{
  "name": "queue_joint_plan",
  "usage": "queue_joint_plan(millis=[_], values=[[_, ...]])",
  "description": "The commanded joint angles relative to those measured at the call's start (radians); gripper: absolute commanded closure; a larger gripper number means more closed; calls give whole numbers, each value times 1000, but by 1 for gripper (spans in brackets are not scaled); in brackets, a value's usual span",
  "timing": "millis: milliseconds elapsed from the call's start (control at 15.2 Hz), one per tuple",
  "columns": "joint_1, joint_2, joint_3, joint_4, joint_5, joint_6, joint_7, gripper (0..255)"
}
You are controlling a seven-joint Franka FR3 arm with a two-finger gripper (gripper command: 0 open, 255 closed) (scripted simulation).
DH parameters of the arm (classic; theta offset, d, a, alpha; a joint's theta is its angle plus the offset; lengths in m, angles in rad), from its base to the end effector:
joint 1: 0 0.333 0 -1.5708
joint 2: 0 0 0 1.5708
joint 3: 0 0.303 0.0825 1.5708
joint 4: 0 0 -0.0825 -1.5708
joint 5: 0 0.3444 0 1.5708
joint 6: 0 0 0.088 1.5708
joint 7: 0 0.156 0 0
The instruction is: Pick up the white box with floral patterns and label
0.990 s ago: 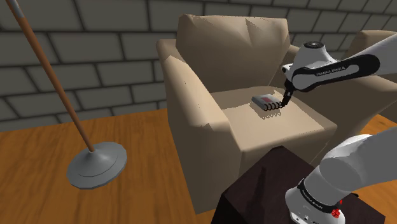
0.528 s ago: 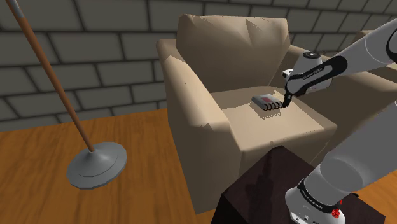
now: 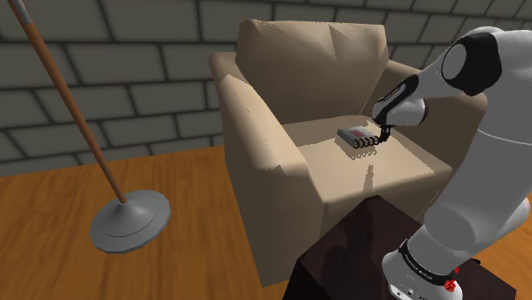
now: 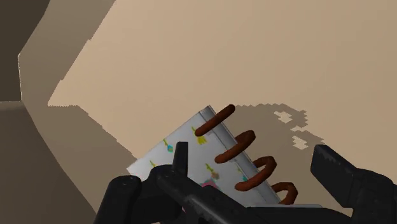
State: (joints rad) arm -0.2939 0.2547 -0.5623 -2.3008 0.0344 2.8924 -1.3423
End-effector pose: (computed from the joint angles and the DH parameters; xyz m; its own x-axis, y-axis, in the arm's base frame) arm 0.3606 -0.4193 0.2677 0.8824 0.4696 -0.0282 0.4434 -0.8102 0.3833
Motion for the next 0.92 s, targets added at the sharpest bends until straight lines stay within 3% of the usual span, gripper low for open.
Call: queue_joint_plan(millis=[0,132,792,858], values=[[-90,78,78,66,95,26,-105,0],[-171,148,147,141,147,36,-174,0],[-238,237,224,157,193,115,-208,0],[-236,236,223,156,192,116,-206,255]])
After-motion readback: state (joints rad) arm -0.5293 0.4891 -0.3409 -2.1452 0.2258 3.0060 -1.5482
